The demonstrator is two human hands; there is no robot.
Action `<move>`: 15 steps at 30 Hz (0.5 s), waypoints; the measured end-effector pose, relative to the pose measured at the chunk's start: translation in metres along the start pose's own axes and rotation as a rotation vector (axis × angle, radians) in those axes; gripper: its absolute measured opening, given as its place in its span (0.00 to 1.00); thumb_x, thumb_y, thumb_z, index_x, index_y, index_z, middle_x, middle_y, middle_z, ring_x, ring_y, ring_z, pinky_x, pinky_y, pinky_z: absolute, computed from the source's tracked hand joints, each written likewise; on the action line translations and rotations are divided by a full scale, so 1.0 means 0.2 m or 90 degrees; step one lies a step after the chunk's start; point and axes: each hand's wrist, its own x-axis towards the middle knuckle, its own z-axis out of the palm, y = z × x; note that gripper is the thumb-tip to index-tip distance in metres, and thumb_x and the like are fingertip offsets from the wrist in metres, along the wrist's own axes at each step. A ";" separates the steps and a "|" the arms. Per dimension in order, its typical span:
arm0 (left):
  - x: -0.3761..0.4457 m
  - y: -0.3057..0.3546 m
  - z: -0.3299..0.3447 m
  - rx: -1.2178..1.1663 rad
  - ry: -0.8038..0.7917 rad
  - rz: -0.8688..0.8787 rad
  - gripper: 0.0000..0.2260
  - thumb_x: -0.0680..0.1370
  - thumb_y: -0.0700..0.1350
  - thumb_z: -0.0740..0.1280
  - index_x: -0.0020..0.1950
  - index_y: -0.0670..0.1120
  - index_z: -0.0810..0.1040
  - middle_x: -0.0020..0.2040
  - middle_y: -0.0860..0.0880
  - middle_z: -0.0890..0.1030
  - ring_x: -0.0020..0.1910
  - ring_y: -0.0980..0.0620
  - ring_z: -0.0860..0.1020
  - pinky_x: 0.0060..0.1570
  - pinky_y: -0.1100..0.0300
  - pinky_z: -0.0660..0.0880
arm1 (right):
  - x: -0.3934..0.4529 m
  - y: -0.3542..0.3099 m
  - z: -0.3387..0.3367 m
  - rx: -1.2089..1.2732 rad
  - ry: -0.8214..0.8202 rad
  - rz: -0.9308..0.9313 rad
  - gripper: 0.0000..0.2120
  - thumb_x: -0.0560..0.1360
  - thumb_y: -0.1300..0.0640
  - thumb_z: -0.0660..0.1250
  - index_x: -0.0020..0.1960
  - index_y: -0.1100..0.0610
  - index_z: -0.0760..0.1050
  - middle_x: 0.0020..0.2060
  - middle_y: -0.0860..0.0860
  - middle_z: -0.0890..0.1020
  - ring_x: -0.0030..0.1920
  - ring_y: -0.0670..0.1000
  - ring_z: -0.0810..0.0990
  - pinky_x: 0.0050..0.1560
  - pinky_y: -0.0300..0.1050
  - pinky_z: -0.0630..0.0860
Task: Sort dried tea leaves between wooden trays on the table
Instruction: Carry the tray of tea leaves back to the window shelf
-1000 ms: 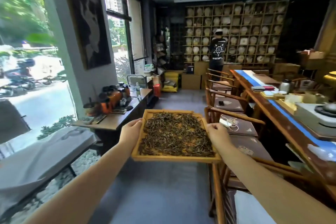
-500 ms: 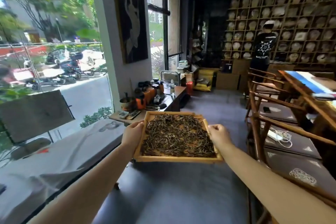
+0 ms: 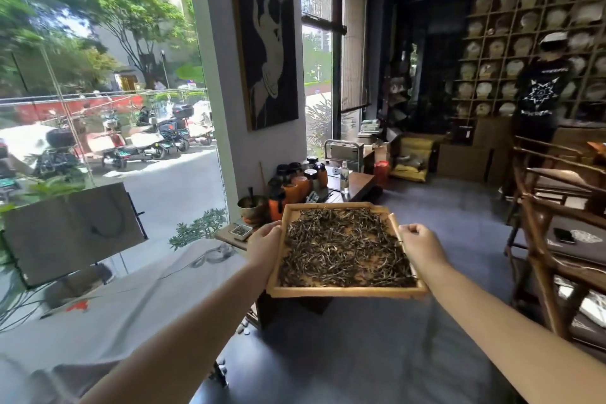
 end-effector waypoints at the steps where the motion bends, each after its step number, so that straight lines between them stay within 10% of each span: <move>1: 0.07 0.00 0.03 -0.001 -0.002 -0.006 0.15 0.79 0.45 0.58 0.62 0.50 0.78 0.52 0.43 0.83 0.49 0.48 0.80 0.45 0.55 0.78 | 0.07 0.00 0.02 0.006 -0.002 0.002 0.08 0.78 0.54 0.58 0.49 0.58 0.72 0.42 0.54 0.76 0.43 0.54 0.72 0.42 0.43 0.65; 6: 0.46 -0.03 0.20 0.007 -0.001 -0.020 0.14 0.78 0.46 0.59 0.60 0.51 0.79 0.49 0.45 0.83 0.51 0.45 0.81 0.55 0.47 0.77 | 0.46 0.03 0.16 0.019 -0.003 0.011 0.08 0.78 0.55 0.58 0.50 0.59 0.73 0.42 0.54 0.76 0.42 0.54 0.72 0.42 0.44 0.65; 11: 0.87 -0.07 0.35 0.017 0.017 -0.017 0.11 0.79 0.45 0.59 0.56 0.53 0.79 0.41 0.49 0.82 0.35 0.55 0.78 0.24 0.67 0.72 | 0.88 0.07 0.34 0.010 -0.017 0.012 0.07 0.78 0.55 0.59 0.47 0.57 0.72 0.41 0.54 0.76 0.40 0.53 0.72 0.37 0.44 0.65; 15: 1.25 -0.09 0.46 0.016 0.005 -0.021 0.13 0.79 0.45 0.57 0.60 0.49 0.77 0.45 0.45 0.82 0.36 0.53 0.77 0.29 0.62 0.71 | 1.26 0.05 0.53 0.028 -0.023 0.010 0.08 0.78 0.55 0.59 0.49 0.59 0.74 0.40 0.54 0.76 0.41 0.54 0.73 0.41 0.43 0.66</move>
